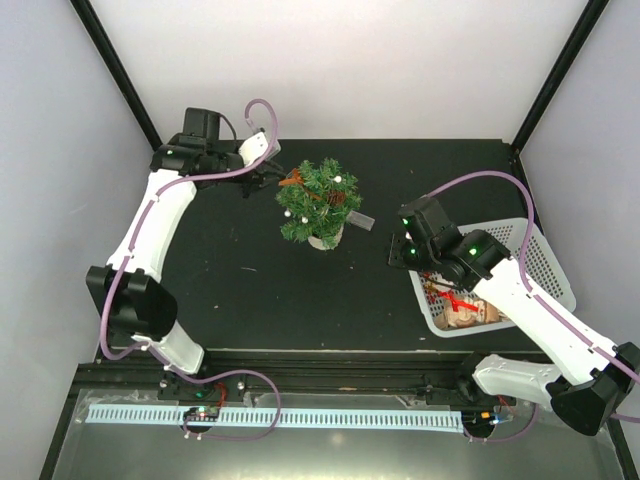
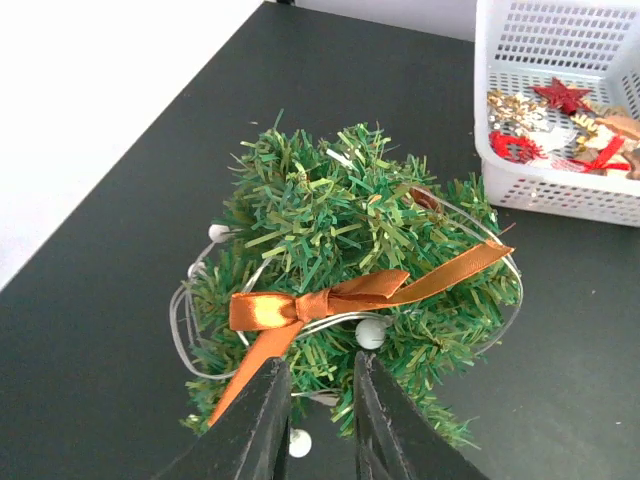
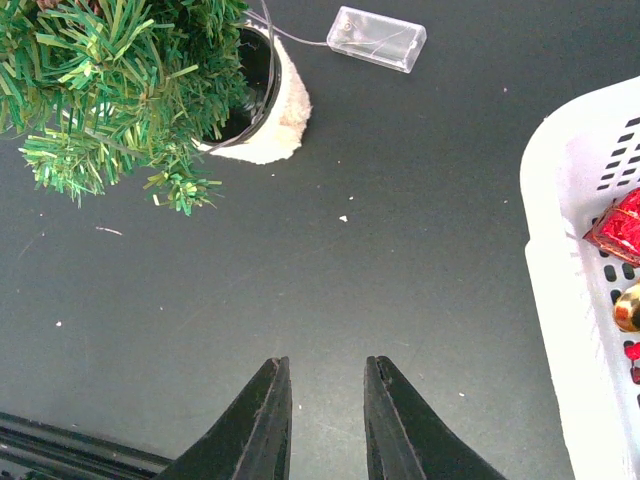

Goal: Decorate the small christmas tree

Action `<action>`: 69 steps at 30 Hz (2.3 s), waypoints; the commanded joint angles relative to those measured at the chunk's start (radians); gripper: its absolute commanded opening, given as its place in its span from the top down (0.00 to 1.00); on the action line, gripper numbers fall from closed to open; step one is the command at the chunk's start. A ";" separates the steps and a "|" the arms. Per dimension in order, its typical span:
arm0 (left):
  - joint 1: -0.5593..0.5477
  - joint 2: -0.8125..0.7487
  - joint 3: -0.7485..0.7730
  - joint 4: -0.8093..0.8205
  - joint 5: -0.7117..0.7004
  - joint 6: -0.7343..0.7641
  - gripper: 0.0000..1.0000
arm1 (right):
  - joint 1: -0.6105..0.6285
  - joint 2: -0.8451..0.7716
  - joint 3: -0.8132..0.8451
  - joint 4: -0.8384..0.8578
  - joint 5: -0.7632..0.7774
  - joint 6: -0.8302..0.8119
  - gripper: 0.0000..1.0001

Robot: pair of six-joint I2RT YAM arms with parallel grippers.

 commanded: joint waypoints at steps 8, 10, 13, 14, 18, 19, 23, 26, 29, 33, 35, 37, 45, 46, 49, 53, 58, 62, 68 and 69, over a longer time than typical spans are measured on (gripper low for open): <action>-0.020 0.036 0.018 0.068 -0.046 -0.057 0.79 | -0.005 0.009 0.002 0.008 -0.023 0.013 0.76; -0.029 0.046 0.018 0.084 -0.060 -0.060 0.79 | -0.004 0.013 0.004 0.008 -0.024 0.012 0.76; -0.043 0.062 0.022 0.095 -0.063 -0.066 0.79 | -0.004 0.019 0.005 0.006 -0.022 0.011 0.76; -0.048 0.066 0.023 0.098 -0.064 -0.066 0.79 | -0.004 0.021 0.005 0.007 -0.021 0.010 0.76; -0.074 0.079 0.017 0.108 -0.078 -0.069 0.79 | -0.004 0.028 0.004 0.007 -0.022 0.009 0.76; -0.078 0.081 0.014 0.114 -0.079 -0.071 0.79 | -0.005 0.031 0.005 0.007 -0.022 0.008 0.76; -0.095 0.091 0.006 0.125 -0.085 -0.073 0.79 | -0.005 0.038 0.007 0.007 -0.022 0.007 0.76; -0.107 0.100 -0.001 0.126 -0.093 -0.065 0.79 | -0.004 0.040 0.006 0.008 -0.025 0.008 0.76; -0.121 0.103 -0.025 0.141 -0.107 -0.059 0.79 | -0.004 0.042 0.002 0.011 -0.027 0.009 0.76; -0.138 0.111 -0.044 0.146 -0.124 -0.048 0.79 | -0.004 0.045 0.004 0.012 -0.029 0.009 0.76; -0.143 0.114 -0.051 0.144 -0.127 -0.040 0.80 | -0.004 0.048 0.007 0.011 -0.029 0.006 0.76; -0.145 0.115 -0.056 0.147 -0.132 -0.040 0.79 | -0.005 0.051 0.010 0.012 -0.031 0.006 0.76; -0.145 0.121 -0.052 0.166 -0.141 -0.058 0.79 | -0.004 0.062 0.028 0.004 -0.029 -0.004 0.76; -0.145 0.119 -0.050 0.168 -0.141 -0.062 0.80 | -0.005 0.062 0.028 0.004 -0.028 -0.006 0.76; -0.145 0.109 -0.046 0.162 -0.143 -0.063 0.79 | -0.005 0.061 0.031 0.001 -0.024 -0.007 0.76; -0.145 0.080 -0.050 0.158 -0.156 -0.063 0.79 | -0.005 0.051 0.033 0.002 -0.012 -0.005 0.76; -0.145 0.048 -0.049 0.155 -0.210 -0.072 0.77 | -0.004 0.041 0.033 0.001 -0.005 -0.006 0.76; -0.144 0.025 -0.057 0.148 -0.253 -0.082 0.76 | -0.005 0.026 0.030 0.000 -0.002 -0.004 0.76; -0.140 -0.014 -0.078 0.151 -0.273 -0.101 0.75 | -0.004 0.002 0.030 -0.016 0.017 -0.004 0.76; -0.138 -0.022 -0.079 0.150 -0.281 -0.104 0.75 | -0.004 -0.005 0.032 -0.021 0.023 -0.004 0.76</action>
